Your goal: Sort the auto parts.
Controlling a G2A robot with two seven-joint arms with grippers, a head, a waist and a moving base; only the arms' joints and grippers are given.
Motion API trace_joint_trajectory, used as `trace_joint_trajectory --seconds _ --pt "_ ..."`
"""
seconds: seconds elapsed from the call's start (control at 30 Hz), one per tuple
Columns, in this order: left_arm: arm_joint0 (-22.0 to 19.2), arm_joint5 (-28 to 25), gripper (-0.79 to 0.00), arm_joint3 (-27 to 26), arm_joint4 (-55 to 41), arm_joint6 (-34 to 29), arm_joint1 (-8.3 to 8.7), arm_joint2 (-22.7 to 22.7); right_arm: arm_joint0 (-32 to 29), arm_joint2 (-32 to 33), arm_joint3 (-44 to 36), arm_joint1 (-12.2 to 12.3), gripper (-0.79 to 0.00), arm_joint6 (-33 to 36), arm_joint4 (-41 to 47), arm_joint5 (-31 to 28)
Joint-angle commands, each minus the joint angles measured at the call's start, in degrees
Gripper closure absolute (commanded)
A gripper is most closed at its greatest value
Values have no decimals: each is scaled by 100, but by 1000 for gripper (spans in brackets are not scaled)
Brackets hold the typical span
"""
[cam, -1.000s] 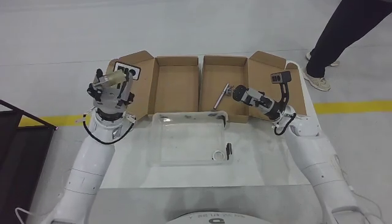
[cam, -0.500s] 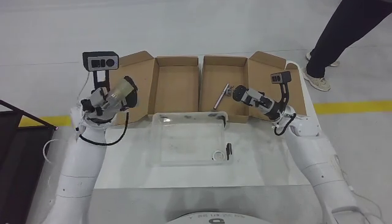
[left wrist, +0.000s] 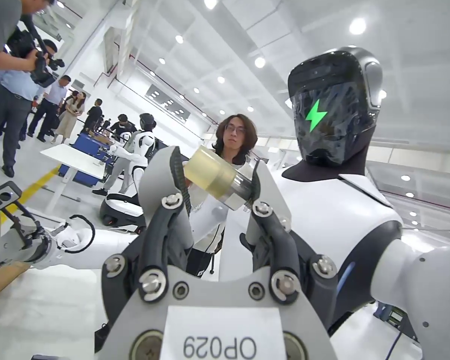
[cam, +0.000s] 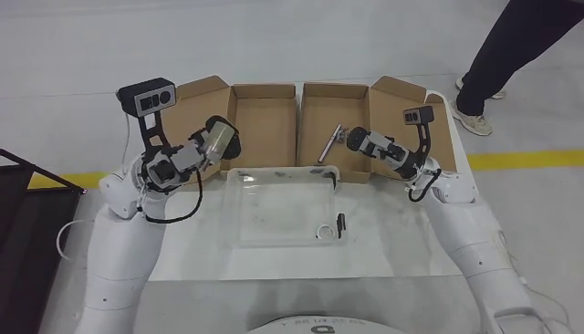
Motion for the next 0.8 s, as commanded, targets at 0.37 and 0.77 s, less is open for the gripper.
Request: trace_joint_trajectory --seconds 0.37,0.77 --pt "-1327 365 0 2130 3163 1686 -96 869 0 0 0 0 -785 0 0 0" --pt "-2096 528 0 3663 6367 3154 -256 1812 0 0 0 0 -785 0 0 0"
